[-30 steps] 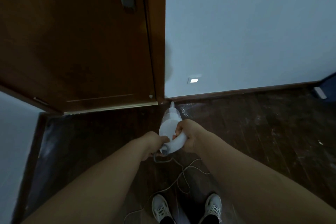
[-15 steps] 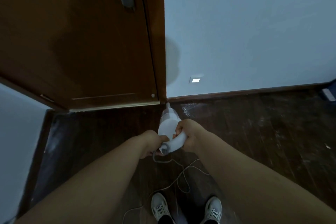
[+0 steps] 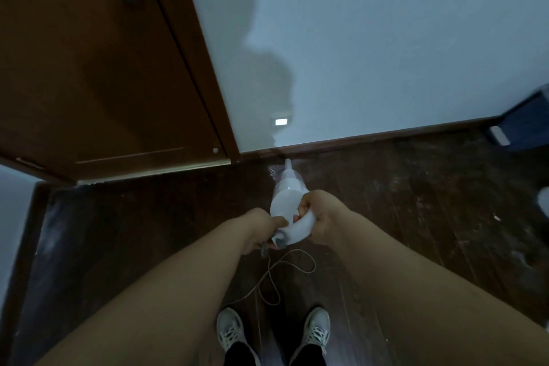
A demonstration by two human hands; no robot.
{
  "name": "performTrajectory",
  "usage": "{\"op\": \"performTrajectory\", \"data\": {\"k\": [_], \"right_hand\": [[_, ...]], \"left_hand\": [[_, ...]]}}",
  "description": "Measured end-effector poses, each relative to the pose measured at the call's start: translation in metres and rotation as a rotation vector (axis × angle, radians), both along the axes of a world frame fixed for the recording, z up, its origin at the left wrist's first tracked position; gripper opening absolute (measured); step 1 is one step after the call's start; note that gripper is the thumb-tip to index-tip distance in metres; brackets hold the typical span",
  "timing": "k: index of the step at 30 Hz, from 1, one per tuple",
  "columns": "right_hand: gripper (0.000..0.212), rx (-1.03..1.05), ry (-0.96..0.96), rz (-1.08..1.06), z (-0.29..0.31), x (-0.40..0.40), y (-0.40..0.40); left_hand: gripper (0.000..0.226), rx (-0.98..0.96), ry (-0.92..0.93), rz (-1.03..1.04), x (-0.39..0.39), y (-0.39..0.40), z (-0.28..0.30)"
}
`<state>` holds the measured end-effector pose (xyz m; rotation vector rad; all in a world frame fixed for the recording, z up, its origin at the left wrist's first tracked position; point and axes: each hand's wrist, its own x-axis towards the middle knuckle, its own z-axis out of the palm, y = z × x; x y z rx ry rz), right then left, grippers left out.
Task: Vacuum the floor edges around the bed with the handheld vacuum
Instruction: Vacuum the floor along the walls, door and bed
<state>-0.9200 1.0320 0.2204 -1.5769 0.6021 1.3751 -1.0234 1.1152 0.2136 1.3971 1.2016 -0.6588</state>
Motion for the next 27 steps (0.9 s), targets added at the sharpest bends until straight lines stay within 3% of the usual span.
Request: {"op": "performTrajectory", "data": {"k": [4,9,22,27], "right_hand": [[0.048,-0.016,0.0,-0.018,0.001,0.019,-0.024],[0.034,0.0,0.003,-0.064,0.007,0.034,-0.042],[0.053,-0.036,-0.002,-0.029,0.002,0.024,-0.04],[0.057,-0.012,-0.01,0.044,0.004,0.001,-0.026]], "left_hand": [[0.029,0.009,0.009,-0.022,0.021,-0.022,0.001],[0.039,-0.023,-0.003,-0.028,0.038,-0.038,0.005],[0.03,0.009,0.023,-0.002,0.028,-0.038,-0.005],[0.036,0.041,0.038,0.009,0.001,-0.028,0.003]]}}
